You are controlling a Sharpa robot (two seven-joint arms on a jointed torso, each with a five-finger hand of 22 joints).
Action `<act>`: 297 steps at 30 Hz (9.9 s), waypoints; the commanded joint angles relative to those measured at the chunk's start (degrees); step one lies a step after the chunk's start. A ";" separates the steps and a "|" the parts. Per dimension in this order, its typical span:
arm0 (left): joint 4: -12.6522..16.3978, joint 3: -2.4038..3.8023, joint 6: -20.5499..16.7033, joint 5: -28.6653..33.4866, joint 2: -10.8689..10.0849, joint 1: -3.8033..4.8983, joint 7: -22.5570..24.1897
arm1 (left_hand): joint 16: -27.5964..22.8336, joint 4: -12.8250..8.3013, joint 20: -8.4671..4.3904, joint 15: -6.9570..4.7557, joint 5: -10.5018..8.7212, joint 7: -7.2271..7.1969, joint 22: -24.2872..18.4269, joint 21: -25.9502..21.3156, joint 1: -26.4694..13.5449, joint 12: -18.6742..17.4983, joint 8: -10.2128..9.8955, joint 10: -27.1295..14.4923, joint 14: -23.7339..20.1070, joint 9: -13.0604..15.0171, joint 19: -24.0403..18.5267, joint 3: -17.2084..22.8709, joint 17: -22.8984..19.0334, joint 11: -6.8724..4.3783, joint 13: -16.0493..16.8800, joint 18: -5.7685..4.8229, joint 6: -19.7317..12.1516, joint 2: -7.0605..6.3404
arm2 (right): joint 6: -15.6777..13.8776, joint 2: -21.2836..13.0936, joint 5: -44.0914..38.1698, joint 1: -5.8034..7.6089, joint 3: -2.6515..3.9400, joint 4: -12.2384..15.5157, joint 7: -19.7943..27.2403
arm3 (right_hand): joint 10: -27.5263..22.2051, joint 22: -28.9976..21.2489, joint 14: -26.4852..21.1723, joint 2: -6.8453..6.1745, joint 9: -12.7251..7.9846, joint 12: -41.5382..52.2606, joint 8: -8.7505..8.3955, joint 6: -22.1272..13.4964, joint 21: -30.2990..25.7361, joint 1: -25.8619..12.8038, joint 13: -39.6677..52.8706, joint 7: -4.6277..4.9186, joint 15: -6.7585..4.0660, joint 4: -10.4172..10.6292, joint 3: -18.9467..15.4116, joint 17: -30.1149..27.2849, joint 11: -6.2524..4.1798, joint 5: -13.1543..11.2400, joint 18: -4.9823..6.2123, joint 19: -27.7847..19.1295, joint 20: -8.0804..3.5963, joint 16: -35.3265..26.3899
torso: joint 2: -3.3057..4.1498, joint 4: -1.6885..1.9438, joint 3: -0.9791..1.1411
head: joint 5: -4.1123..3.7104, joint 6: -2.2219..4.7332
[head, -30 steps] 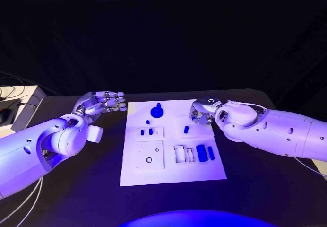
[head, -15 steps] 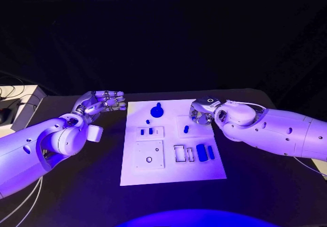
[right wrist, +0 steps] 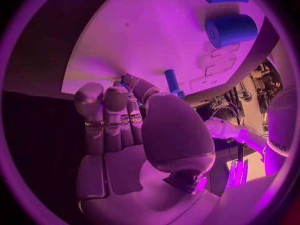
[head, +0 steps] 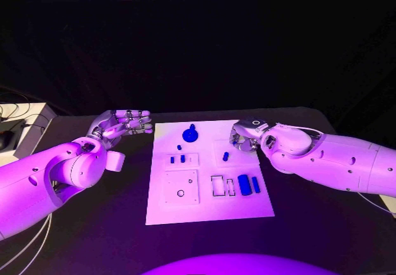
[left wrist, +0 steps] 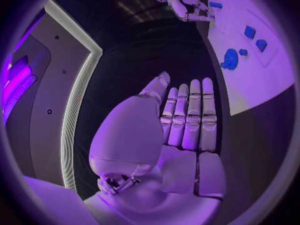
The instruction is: Assemble the parts on the task board
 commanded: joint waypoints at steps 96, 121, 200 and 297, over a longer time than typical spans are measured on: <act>-1.30 0.05 -1.10 0.18 1.18 -0.02 1.64 | 0.27 -0.10 0.15 0.01 -0.14 0.19 -1.09 0.21 0.24 -0.06 0.00 -0.59 -0.54 -0.01 0.06 -0.24 0.12 0.12 -0.05 -1.05 -0.08 -0.08 | -14.96 5.63 -5.00 -11.92 0.58 13.10 -0.17 | 1.72 5.86 -0.23 0.88 -0.09 0.29 0.12 0.72 1.75 0.21 0.12 0.35 -0.22 -1.36 -0.25 -0.73 -1.25 -0.01 0.67 2.22 -0.29 1.03 | 0.07 0.00 -0.08 | 7.86 -2.28; -1.40 0.05 -1.02 0.18 1.18 -0.02 1.56 | 0.27 -0.03 0.18 0.05 -0.14 0.19 -1.34 0.21 0.23 -0.05 0.00 -0.66 -0.62 -0.01 0.06 -0.30 0.11 0.15 -0.05 -1.06 -0.07 -0.11 | -12.64 5.70 -5.15 -11.91 0.57 12.69 0.39 | 1.71 5.89 -0.28 0.91 -0.12 0.29 0.12 0.72 1.95 0.17 0.12 0.32 -0.21 -1.35 -0.21 -0.79 -1.26 -0.10 0.64 2.18 -0.29 1.15 | 0.06 0.10 -0.13 | 7.73 -2.75; -2.45 0.04 -0.69 0.18 1.43 -0.06 1.77 | 0.30 -0.05 0.17 0.04 -0.12 0.36 -1.86 0.31 0.39 -0.03 0.00 -0.63 -0.60 -0.01 0.14 -0.33 0.11 0.17 -0.05 -1.05 -0.28 -0.10 | 5.85 -4.31 7.74 1.18 1.10 12.07 -1.76 | -10.26 3.66 -0.69 -5.85 -1.45 0.91 0.03 -9.00 -13.33 2.24 0.12 -0.56 1.94 8.86 -14.97 -2.35 1.78 -0.64 3.43 2.93 1.93 0.91 | 0.13 0.11 -0.06 | 5.38 -1.15; -3.28 0.05 -0.66 0.29 3.05 -0.28 1.61 | 0.30 0.31 -0.01 0.02 0.02 0.65 -1.40 0.65 0.38 -0.05 0.01 -0.63 -0.59 -0.01 -0.11 0.73 0.07 0.20 -0.06 -1.18 -0.07 0.21 | -6.76 4.37 -2.37 -6.60 1.10 22.16 0.06 | 4.77 5.71 -0.22 1.09 -0.94 0.43 0.23 0.93 0.46 3.88 0.32 0.46 -0.81 0.04 -0.52 -1.58 -2.12 -9.10 0.24 2.34 -0.94 1.06 | 0.08 0.02 -0.10 | 8.23 -1.86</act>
